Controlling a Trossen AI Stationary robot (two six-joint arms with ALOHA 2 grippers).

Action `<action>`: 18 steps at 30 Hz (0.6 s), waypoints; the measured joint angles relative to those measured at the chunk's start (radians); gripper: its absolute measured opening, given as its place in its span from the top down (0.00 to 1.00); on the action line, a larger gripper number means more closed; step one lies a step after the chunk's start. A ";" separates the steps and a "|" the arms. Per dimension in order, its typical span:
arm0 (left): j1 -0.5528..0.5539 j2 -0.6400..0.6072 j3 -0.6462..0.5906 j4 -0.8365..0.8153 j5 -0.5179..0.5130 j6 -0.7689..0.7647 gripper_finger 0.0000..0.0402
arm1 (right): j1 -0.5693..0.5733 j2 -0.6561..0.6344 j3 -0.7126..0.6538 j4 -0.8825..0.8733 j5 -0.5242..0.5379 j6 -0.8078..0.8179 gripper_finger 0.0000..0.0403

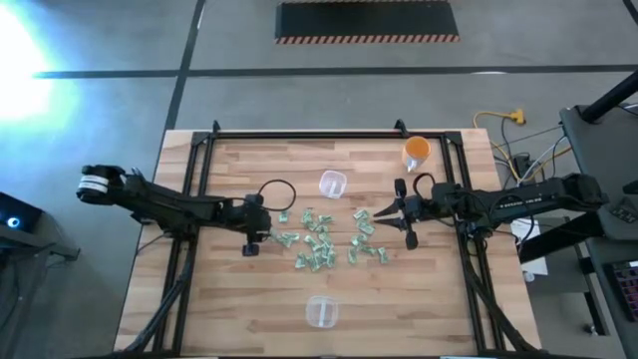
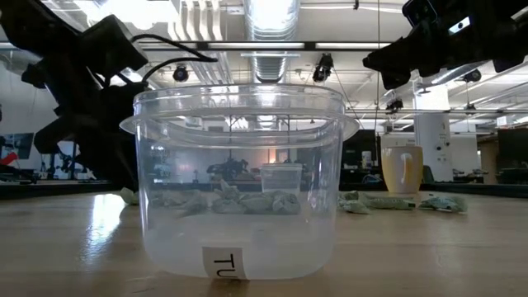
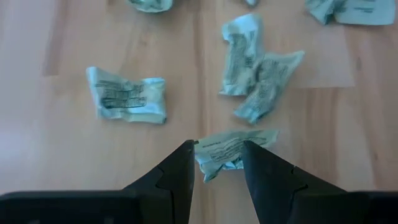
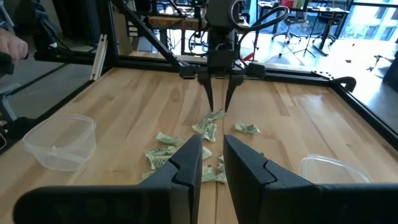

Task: Pick and place items into bin
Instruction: Put the stevia packet into the top transparent bin

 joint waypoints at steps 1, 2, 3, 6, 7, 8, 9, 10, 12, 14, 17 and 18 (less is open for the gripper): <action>0.000 0.000 0.000 0.005 0.006 0.000 0.70 | 0.000 0.000 0.000 0.000 0.000 0.000 0.86; 0.000 0.000 0.000 0.005 0.010 -0.001 0.70 | 0.000 0.000 0.000 0.000 0.000 0.000 0.86; 0.000 0.001 0.000 0.004 0.010 -0.002 0.70 | 0.000 0.000 0.000 0.000 0.000 0.001 0.86; 0.000 0.011 -0.002 0.003 0.010 -0.026 0.70 | 0.000 0.000 0.000 0.000 0.000 0.000 0.86; 0.000 0.015 -0.002 0.004 0.010 -0.028 0.70 | 0.000 0.000 0.000 0.000 0.000 0.000 0.86; 0.000 0.020 -0.002 0.005 0.010 -0.030 0.70 | 0.000 0.000 0.000 0.000 0.000 0.001 0.86; 0.001 0.026 -0.002 0.004 0.010 -0.035 0.70 | 0.000 0.000 0.000 0.000 0.000 0.003 0.86; 0.001 0.032 -0.002 0.005 0.010 -0.047 0.70 | 0.000 0.000 0.000 0.000 0.000 0.003 0.86; 0.001 0.045 -0.002 0.011 0.010 -0.053 0.70 | 0.000 0.000 0.000 0.000 0.000 0.003 0.86; 0.001 0.060 -0.001 0.012 0.010 -0.054 0.70 | 0.000 0.000 0.000 0.000 0.000 0.003 0.86; 0.001 0.080 0.001 0.013 0.009 -0.053 0.70 | 0.000 0.000 0.000 0.001 0.000 0.003 0.86; 0.001 0.085 0.001 0.012 0.008 -0.053 0.70 | 0.000 0.000 0.000 0.001 0.000 0.003 0.86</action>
